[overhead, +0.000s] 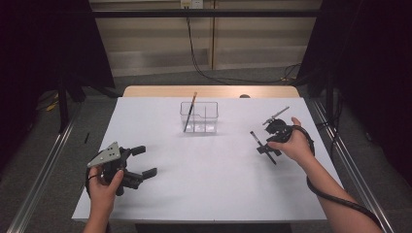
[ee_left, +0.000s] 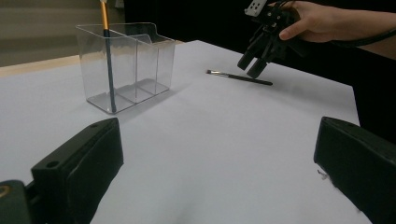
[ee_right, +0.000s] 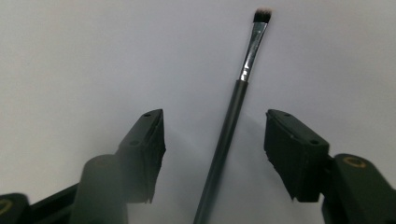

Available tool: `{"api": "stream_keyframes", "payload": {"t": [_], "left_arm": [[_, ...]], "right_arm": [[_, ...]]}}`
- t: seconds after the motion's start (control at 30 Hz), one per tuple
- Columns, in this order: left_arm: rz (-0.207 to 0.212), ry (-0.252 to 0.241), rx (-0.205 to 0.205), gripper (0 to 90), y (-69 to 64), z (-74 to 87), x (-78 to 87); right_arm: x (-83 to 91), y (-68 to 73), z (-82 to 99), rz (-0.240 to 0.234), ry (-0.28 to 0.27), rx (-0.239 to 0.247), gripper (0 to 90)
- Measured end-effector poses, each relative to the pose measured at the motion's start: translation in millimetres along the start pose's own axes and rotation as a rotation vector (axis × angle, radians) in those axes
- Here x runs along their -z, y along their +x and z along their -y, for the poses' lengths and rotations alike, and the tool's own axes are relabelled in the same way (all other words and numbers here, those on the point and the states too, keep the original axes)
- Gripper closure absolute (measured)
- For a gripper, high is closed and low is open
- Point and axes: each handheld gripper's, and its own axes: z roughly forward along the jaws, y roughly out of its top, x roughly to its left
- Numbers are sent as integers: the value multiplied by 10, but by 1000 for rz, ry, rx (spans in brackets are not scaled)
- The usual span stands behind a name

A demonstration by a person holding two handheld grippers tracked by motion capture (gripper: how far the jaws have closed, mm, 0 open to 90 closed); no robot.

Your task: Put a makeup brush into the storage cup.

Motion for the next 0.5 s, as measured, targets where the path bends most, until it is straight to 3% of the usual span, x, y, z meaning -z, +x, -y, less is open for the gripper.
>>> {"api": "stream_keyframes", "payload": {"t": [0.2,0.23,0.5], "left_arm": [[2,3,-1,14,-1,2,-3],[2,2,-2,14,-1,2,-5],[1,6,-1,14,2,4,-2]], "right_arm": [[-6,11,4,-10,16,-17,521],[-8,11,3,-18,33,-36,508],[-57,-3,33,-5,54,-35,553]]}}
